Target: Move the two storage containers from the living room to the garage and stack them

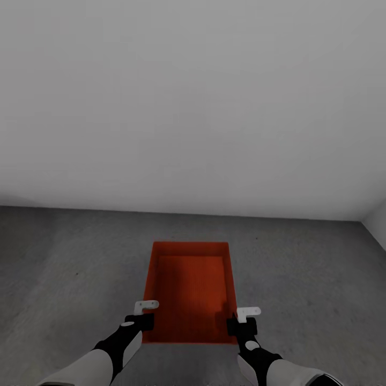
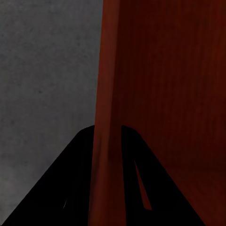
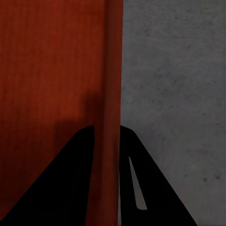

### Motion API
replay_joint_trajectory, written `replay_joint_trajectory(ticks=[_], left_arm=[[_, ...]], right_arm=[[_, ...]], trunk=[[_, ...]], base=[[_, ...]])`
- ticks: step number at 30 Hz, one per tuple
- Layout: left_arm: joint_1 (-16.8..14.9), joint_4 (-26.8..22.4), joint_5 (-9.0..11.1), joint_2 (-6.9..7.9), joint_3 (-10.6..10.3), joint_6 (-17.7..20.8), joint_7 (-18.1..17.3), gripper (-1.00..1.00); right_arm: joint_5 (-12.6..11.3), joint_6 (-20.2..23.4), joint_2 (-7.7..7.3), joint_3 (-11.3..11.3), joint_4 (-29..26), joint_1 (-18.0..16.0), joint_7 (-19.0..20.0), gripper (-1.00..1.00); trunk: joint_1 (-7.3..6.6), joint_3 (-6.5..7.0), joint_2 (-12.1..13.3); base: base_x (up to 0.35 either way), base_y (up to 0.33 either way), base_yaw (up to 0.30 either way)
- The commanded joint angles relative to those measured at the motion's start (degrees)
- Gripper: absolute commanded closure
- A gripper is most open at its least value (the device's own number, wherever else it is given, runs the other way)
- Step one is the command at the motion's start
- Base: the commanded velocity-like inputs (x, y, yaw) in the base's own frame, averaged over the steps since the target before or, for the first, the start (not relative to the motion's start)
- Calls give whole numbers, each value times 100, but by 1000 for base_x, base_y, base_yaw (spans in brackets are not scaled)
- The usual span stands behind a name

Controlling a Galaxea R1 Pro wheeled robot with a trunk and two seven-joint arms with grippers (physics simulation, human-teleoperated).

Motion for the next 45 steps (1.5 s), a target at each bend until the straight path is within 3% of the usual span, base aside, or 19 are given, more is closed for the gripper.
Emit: replay_joint_trajectory(ticks=[1, 45], left_arm=[[-5, -26, -10, 2, 117, 23, 44, 100], [-5, -26, -10, -7, 117, 23, 42, 100]], right_arm=[[-88, -22, 1, -153, 10, -3, -31, 100], [-88, -22, 1, -153, 10, -3, -31, 100]], trunk=[[0, -13, -3], [0, -417, -3]], base=[[0, 0, 0], [0, 0, 0]])
